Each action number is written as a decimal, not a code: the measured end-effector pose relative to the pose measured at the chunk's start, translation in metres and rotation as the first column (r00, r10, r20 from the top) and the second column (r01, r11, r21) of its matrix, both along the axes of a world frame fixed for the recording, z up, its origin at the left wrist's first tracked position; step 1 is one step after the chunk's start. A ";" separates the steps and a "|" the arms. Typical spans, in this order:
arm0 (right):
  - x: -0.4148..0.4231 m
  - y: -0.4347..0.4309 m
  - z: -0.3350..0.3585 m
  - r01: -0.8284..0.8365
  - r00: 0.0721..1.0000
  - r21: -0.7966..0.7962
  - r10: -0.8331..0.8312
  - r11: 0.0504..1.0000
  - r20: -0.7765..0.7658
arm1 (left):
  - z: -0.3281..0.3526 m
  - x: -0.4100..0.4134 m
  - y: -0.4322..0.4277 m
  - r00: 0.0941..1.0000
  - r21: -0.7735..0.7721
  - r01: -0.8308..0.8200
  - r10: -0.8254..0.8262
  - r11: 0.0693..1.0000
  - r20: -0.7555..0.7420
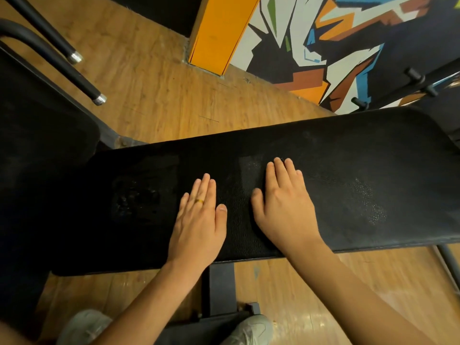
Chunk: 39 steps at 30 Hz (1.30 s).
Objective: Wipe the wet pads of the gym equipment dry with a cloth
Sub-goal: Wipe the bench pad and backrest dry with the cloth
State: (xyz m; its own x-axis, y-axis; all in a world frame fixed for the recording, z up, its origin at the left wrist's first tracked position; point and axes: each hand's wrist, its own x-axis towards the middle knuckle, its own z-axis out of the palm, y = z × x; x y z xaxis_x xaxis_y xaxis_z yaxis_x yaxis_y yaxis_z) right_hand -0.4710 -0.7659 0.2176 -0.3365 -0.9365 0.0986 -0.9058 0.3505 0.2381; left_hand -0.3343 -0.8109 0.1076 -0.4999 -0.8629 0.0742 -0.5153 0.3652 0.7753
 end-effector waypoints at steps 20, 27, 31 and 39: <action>-0.011 0.017 0.006 -0.241 0.970 0.135 0.243 0.961 0.003 | -0.001 -0.001 0.000 1.000 -0.017 -0.007 0.007 1.000 -0.011; -0.019 -0.041 0.004 -0.176 0.984 0.128 0.170 0.976 0.058 | -0.001 0.000 -0.001 1.000 -0.014 -0.005 0.005 1.000 -0.013; -0.025 -0.068 0.007 -0.150 0.988 0.142 0.143 0.978 0.053 | -0.001 0.000 -0.002 1.000 -0.010 0.001 -0.001 1.000 -0.012; 0.016 0.028 -0.004 -0.157 0.987 0.109 0.152 0.981 0.052 | 0.002 0.001 -0.001 1.000 0.004 -0.006 0.006 1.000 -0.031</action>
State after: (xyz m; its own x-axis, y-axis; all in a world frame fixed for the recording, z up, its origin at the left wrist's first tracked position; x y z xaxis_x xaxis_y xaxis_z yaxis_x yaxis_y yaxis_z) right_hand -0.4546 -0.7379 0.2135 -0.1883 -0.9819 -0.0221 -0.9573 0.1785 0.2275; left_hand -0.3329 -0.8116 0.1097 -0.4923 -0.8661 0.0861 -0.4935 0.3592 0.7921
